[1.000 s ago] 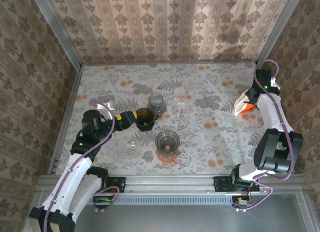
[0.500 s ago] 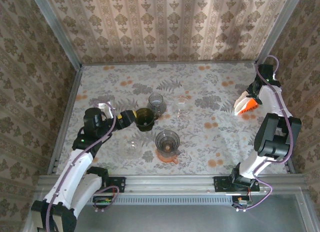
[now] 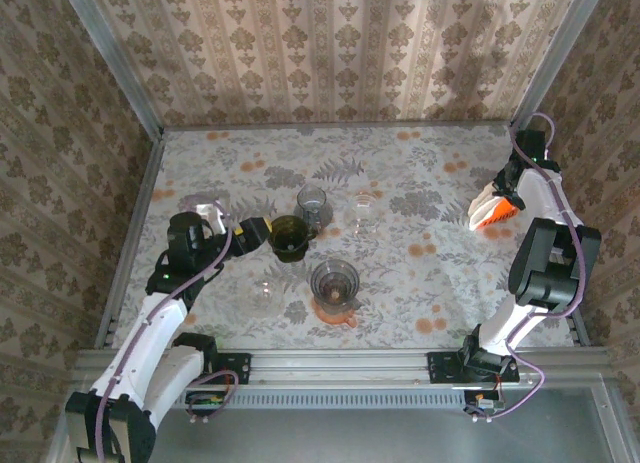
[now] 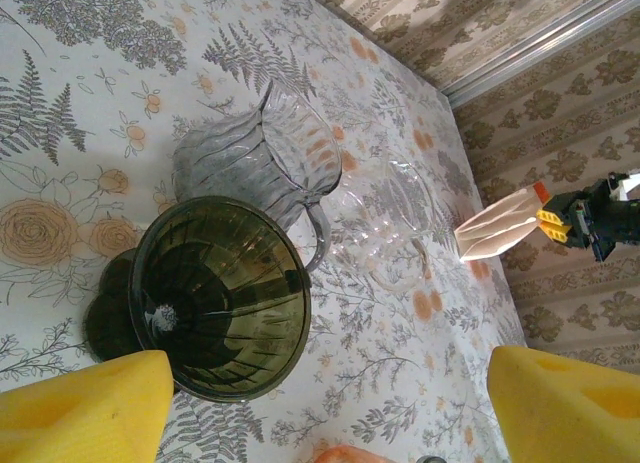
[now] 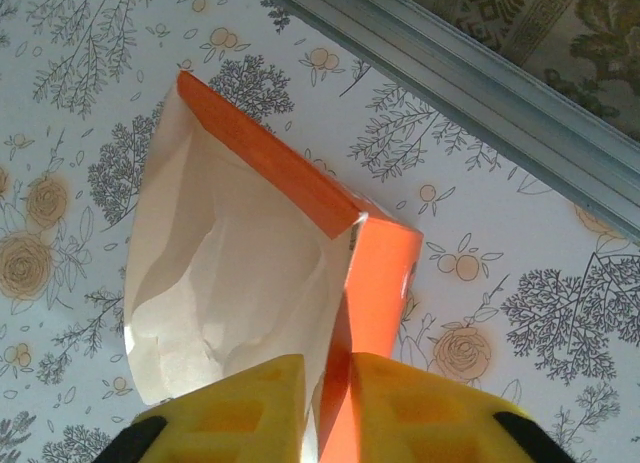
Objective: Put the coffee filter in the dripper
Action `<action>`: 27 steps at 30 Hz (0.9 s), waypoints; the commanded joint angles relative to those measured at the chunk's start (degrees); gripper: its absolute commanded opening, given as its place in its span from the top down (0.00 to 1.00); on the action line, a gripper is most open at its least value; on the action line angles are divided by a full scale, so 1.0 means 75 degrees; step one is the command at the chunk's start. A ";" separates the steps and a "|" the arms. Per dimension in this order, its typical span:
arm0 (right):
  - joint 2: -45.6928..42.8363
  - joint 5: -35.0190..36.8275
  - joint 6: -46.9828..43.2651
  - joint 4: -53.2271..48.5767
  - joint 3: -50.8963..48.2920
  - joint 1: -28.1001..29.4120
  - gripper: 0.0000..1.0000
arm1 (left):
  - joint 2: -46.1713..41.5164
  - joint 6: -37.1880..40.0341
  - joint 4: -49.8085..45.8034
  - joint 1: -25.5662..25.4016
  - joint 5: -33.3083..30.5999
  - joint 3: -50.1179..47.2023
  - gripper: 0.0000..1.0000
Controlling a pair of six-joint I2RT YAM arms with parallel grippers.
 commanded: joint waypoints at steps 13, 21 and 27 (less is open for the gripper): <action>0.0263 -0.1131 -0.2553 -0.0819 0.1427 0.1197 0.98 | 0.0073 -0.0094 0.0238 0.0123 0.0264 -0.0056 0.16; 0.1154 -0.0625 -0.4122 -0.2029 0.3002 0.2589 0.98 | 0.0071 -0.0082 0.0147 0.0171 0.0322 -0.0033 0.16; 0.1633 -0.0546 -0.4799 -0.2322 0.3473 0.3130 0.98 | 0.0101 -0.0099 0.0170 0.0194 0.0329 -0.0045 0.16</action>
